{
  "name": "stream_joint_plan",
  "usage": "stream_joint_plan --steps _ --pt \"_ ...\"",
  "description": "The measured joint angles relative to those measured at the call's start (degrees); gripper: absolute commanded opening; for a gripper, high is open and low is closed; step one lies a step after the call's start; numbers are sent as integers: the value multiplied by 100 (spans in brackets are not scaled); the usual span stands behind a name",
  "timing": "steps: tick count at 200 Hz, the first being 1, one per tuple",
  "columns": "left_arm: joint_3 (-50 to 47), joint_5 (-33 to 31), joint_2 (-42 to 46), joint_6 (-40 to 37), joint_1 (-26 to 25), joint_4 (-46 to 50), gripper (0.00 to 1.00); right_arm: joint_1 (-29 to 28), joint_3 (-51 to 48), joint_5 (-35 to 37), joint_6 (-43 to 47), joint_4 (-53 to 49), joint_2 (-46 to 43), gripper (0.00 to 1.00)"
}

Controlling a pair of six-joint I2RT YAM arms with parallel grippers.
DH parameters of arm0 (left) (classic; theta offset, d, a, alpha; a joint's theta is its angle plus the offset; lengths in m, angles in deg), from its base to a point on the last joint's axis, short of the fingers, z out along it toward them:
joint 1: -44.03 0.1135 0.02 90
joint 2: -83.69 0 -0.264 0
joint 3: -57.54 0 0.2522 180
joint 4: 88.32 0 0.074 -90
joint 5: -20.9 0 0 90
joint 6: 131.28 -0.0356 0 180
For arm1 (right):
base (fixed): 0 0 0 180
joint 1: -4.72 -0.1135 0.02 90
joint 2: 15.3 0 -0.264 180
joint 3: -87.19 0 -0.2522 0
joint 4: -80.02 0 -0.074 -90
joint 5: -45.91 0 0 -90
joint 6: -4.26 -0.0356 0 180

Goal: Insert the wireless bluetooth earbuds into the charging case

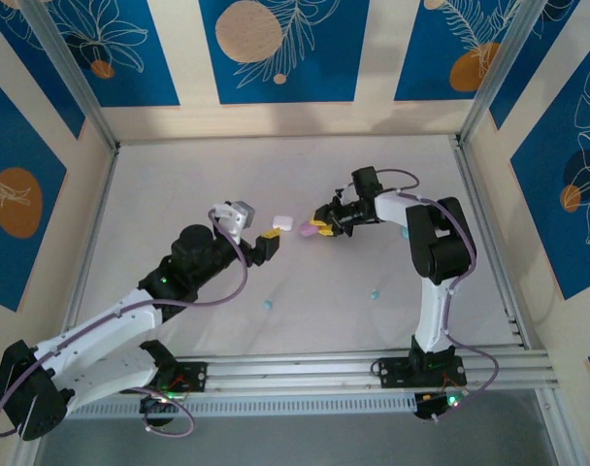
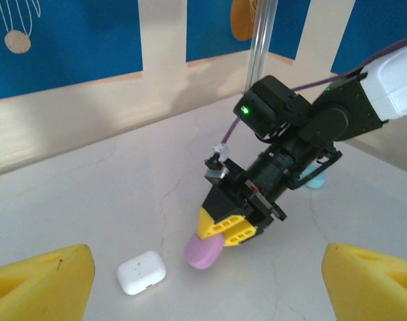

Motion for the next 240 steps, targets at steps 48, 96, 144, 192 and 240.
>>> stream_joint_plan --steps 48,96,144,192,240 --pt "0 -4 48 -4 2 125 91 -177 422 304 162 -208 389 29" --pt "0 -66 181 -9 2 122 93 -232 413 754 356 -595 225 45" --pt "0 -52 -48 -7 4 114 94 -173 103 1733 726 -1346 -688 49" --pt "0 66 -127 20 13 116 96 909 -402 2861 1226 -1453 -2151 50" --pt "26 225 -236 173 20 120 98 2820 -258 3038 1714 -1517 -1665 50"
